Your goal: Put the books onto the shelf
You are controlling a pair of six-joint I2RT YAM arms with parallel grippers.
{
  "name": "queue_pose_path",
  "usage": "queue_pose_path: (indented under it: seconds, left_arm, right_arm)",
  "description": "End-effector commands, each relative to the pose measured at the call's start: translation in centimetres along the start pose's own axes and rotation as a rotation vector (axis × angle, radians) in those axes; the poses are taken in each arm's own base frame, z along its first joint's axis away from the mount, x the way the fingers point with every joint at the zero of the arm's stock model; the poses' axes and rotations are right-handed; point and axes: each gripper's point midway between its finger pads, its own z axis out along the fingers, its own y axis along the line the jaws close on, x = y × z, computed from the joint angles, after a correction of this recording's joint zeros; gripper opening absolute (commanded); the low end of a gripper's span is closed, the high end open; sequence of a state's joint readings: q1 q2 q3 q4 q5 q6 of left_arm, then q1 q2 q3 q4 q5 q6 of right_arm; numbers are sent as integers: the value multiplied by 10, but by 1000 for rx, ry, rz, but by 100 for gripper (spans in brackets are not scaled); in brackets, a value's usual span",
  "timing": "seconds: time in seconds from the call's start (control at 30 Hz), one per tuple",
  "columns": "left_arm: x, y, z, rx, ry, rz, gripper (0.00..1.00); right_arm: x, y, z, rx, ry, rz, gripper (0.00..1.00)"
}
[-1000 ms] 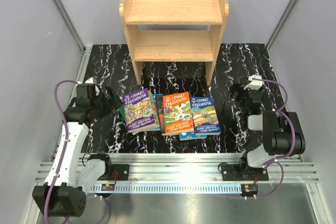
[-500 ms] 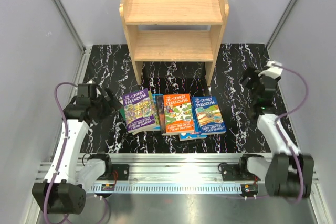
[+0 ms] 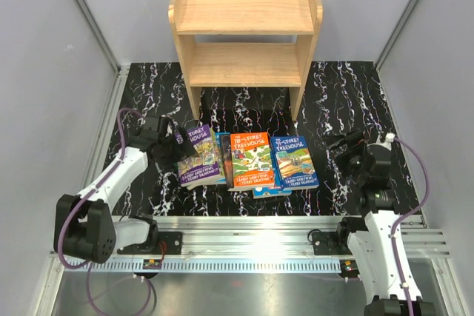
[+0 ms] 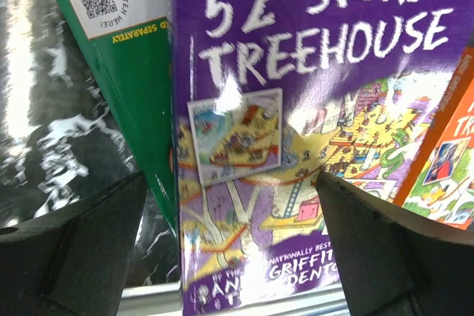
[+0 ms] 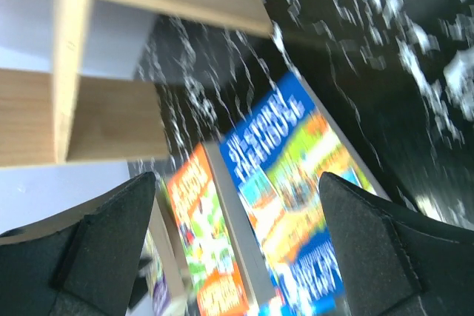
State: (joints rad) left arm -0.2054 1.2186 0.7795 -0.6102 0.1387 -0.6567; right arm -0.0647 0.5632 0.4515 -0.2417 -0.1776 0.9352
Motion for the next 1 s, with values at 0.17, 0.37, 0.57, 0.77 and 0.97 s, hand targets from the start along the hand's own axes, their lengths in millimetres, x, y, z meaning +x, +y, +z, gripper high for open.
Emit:
queue_pose_path:
  seconds: [0.17,0.37,0.57,0.77,0.97]
  left_arm:
    - [38,4,51,12,90,-76,99]
    - [47,9,50,23,89,-86,50]
    - [43,10,25,7,61,-53,0]
    - [27,12,-21,-38,-22,5,0]
    - [9,-28,-73,135,-100,71,0]
  right_arm:
    - [-3,23,-42,5,41,-109,100]
    - [-8,22,-59,54,45,-202,100]
    - [4,20,-67,48,87,-159,100]
    - [22,18,-63,17,162,-95,100]
    - [31,21,-56,6,230,-66,100]
